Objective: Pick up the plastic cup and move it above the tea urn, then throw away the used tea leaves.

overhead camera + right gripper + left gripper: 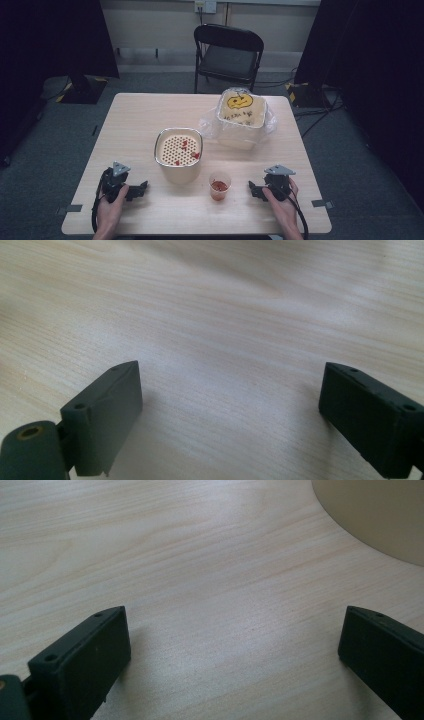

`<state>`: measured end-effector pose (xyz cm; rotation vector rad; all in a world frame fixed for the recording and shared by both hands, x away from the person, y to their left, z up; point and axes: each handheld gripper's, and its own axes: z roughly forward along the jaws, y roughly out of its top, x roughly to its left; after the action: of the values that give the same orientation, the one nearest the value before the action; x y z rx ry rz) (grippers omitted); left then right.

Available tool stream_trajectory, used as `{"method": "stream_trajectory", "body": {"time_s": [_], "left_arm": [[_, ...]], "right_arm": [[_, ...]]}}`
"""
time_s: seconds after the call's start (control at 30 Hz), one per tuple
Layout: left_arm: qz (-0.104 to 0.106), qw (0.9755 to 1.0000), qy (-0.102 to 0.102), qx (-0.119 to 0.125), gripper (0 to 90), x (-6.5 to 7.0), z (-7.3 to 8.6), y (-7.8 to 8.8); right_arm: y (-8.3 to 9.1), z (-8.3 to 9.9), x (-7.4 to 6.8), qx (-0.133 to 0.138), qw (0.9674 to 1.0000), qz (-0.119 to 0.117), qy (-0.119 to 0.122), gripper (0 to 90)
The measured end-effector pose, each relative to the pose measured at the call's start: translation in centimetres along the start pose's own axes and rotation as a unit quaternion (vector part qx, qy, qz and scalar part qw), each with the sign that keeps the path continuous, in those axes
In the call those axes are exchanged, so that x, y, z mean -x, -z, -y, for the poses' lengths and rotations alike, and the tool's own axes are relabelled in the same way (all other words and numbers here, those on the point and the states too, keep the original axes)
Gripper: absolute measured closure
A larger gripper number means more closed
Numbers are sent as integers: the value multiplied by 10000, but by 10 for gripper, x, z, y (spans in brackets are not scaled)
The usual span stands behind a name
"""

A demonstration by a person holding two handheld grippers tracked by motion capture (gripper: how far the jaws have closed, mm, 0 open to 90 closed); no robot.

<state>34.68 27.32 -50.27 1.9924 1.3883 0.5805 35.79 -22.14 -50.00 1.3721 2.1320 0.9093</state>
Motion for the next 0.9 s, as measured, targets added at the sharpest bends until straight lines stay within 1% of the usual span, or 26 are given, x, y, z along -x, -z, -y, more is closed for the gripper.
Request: {"method": "stream_trajectory", "body": {"time_s": [0.23,0.3,0.37,0.4,0.47,0.5,0.53,0.57,0.6,0.63,0.67,0.7,0.73,0.77,0.87,0.9], "left_arm": [[0,10000,0,1,0,0,0,0],[1,10000,0,1,0,0,0,0],[1,10000,0,1,0,0,0,0],[1,10000,0,2,0,0,0,0],[1,10000,1,2,0,0,0,0],[1,10000,1,2,0,0,0,0],[2,10000,3,1,0,0,0,0],[2,10000,3,1,0,0,0,0],[1,10000,-5,-5,0,0,0,0],[1,10000,-5,-5,0,0,0,0],[1,10000,-9,-8,0,0,0,0],[1,10000,-8,-7,0,0,0,0],[1,10000,-8,-7,0,0,0,0],[1,10000,-8,-3,0,0,0,0],[-1,10000,-7,-5,0,0,0,0],[-1,10000,-7,-5,0,0,0,0]], "right_arm": [[0,0,0,12,10000,-7,12,106],[2,-1,-1,-69,10000,8,-40,137],[3,-2,-1,-78,9999,5,-76,143],[4,-2,-2,-75,9999,-97,-122,148],[6,-3,-5,-53,9997,-226,-100,150],[6,-3,-5,-53,9997,-226,-100,150],[9,-4,-9,-25,9996,-264,25,155],[9,-4,-9,-25,9996,-264,25,155],[11,-5,-14,-3,9992,-392,97,155],[11,-5,-14,-3,9992,-392,97,155],[13,-5,-16,-9,9989,-453,123,155],[15,-4,-21,-14,9982,-563,205,156],[16,-4,-24,-27,9979,-605,249,155],[16,-4,-24,-27,9979,-605,249,155],[21,-2,-32,-45,9958,-855,338,159],[21,-2,-32,-45,9958,-855,338,159]]}}
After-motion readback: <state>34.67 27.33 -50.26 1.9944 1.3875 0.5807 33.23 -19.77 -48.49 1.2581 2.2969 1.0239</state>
